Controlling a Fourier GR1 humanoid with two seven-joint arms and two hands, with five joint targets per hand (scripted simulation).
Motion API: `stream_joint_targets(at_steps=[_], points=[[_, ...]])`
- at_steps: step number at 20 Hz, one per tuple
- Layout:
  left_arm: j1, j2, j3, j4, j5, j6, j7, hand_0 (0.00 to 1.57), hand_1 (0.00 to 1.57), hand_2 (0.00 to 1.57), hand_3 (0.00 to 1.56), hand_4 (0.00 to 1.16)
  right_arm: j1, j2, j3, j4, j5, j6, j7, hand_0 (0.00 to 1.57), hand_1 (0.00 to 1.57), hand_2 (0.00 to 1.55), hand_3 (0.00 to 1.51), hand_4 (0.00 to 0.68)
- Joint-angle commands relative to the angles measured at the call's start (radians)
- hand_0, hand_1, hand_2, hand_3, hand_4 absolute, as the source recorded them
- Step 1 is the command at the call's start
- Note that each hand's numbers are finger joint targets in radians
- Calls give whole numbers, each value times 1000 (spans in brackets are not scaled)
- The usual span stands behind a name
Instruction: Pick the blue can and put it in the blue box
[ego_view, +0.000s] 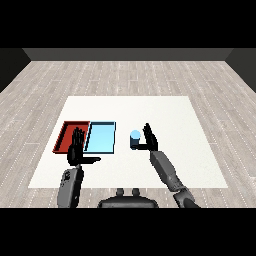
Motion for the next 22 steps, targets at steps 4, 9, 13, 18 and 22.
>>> stream_joint_targets(at_steps=[4, 9, 13, 18, 22], points=[[11, 22, 11, 12, -1, -26, -28, 0, 0, 0, 0, 0, -56, 1, 58, 168, -73, 6, -109, 0, 0, 0, 0, 0], [-12, -10, -9, -45, -12, 40, 52, 0, 0, 0, 0, 0, -91, 1, 112, 85, -136, -58, -14, 0, 0, 0, 0, 0], [87, 3, -16, -150, -5, 18, 70, 0, 0, 0, 0, 0, -140, 1, 76, 196, -133, 11, -67, 0, 0, 0, 0, 0], [21, 1, 14, -25, 7, 11, 15, 0, 0, 0, 0, 0, -217, 1, 157, 348, -216, 11, -171, 0, 0, 0, 0, 0], [57, -3, -13, -59, -7, -1, 8, 0, 0, 0, 0, 0, -244, 1, 197, 368, -245, 14, -155, 0, 0, 0, 0, 0]])
